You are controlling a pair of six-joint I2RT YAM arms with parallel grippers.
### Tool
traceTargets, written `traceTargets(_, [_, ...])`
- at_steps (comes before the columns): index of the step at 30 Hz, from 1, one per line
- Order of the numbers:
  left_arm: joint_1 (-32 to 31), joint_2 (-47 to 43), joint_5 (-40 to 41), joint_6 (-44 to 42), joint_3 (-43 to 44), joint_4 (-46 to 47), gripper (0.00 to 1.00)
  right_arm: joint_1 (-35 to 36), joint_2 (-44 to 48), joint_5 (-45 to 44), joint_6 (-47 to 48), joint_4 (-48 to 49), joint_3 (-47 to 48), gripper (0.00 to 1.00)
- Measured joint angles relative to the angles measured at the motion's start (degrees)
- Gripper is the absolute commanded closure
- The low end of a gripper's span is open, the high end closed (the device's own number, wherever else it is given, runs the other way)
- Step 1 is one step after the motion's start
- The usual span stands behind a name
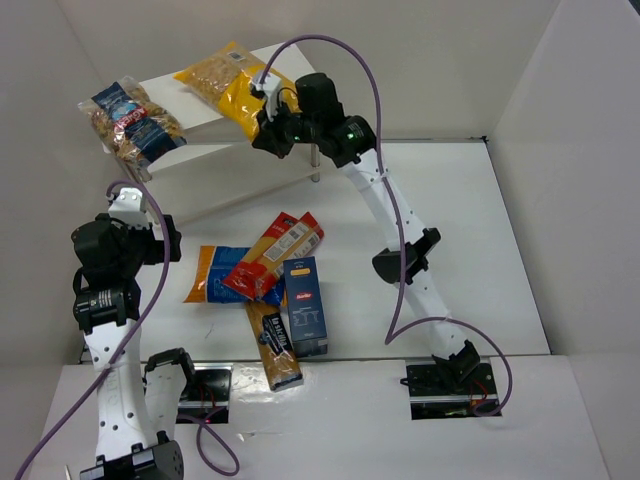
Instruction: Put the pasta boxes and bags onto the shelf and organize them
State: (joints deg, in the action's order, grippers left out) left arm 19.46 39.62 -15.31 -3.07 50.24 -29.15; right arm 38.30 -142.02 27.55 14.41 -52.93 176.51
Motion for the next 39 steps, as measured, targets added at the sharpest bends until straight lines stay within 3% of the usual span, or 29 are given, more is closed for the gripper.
traceTargets(15, [0.0,0.0,0.0,0.0,0.0,0.0,0.0,3.8,-0.9,-4.4,0.0,5.4,0.6,1.0])
traceTargets(16, [0.0,0.0,0.0,0.0,0.0,0.0,0.0,4.1,-0.9,-4.8,0.1,5.8,0.6,0.96])
traceTargets(20, [0.0,0.0,0.0,0.0,0.0,0.0,0.0,4.8,-1.0,-6.9,0.1,7.0,0.6,0.44])
traceTargets(24, [0.0,-0.1,0.0,0.0,0.0,-0.1,0.0,5.2,-1.0,-7.5,-0.1,7.1,0.6,0.16])
traceTargets(27, [0.0,-0.5,0.0,0.0,0.0,-0.1,0.0,6.1,-0.9,-7.6,-0.2,6.9,0.6,0.06])
traceTargets(32, [0.0,-1.9,-0.2,0.0,0.0,-0.1,0.0,9.0,2.1,-8.5,0.1,4.1,-1.7,0.0])
traceTargets(39, [0.0,-4.0,-1.0,-0.2,0.0,-0.5,0.0,15.3,23.7,-5.3,-1.6,1.7,-26.1,0.0])
